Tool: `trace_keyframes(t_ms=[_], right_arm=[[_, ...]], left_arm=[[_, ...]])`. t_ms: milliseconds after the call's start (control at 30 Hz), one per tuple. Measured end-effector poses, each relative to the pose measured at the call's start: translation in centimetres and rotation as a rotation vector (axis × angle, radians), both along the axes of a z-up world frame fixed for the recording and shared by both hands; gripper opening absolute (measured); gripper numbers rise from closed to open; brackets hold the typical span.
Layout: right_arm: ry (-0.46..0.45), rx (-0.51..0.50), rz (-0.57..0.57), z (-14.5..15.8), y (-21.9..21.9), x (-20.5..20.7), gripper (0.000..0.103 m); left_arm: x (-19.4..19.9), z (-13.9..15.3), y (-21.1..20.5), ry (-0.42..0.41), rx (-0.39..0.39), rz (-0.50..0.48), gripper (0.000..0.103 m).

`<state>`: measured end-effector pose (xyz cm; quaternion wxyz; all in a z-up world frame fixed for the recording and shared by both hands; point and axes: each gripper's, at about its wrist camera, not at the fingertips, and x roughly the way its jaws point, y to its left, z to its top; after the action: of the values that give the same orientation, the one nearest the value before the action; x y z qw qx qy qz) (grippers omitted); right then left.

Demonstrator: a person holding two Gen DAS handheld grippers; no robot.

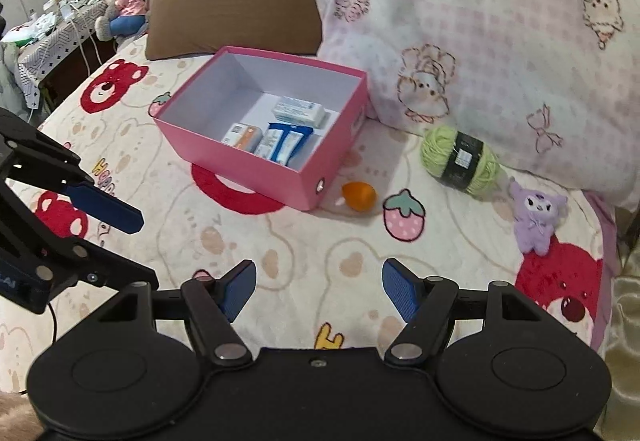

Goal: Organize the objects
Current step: 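Move the left gripper toward the orange sponge beside the pink box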

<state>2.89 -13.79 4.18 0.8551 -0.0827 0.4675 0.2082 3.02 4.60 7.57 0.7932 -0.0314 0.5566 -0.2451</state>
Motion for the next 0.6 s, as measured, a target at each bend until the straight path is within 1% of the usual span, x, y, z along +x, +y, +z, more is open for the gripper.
trace_keyframes(t_ms=[133, 233, 300, 400, 533, 600], right_arm=[[-0.009, 0.027, 0.000, -1.1, -0.9, 0.3, 0.075], [0.008, 0.103, 0.005, -2.0, -2.0, 0.7, 0.075], [0.012, 0.136, 0.006, -2.6, -2.7, 1.0, 0.075], [-0.024, 0.151, 0.012, -3.5, -3.4, 1.3, 0.075], [-0.090, 0.159, 0.025, -5.1, -4.3, 1.8, 0.075], [-0.140, 0.144, 0.036, -6.0, -4.5, 2.1, 0.075]], left_arm=[[0.4, -0.8, -1.1, 0.016, -0.029, 0.001, 0.055], [1.1, -1.7, -1.6, 0.022, -0.037, 0.015, 0.055], [1.7, -2.5, -1.7, 0.024, -0.039, 0.039, 0.055], [2.7, -3.8, -1.8, 0.012, -0.039, 0.080, 0.055], [3.4, -6.2, -1.6, -0.044, -0.054, 0.153, 0.055], [3.7, -7.6, -1.5, -0.052, -0.085, 0.187, 0.055]])
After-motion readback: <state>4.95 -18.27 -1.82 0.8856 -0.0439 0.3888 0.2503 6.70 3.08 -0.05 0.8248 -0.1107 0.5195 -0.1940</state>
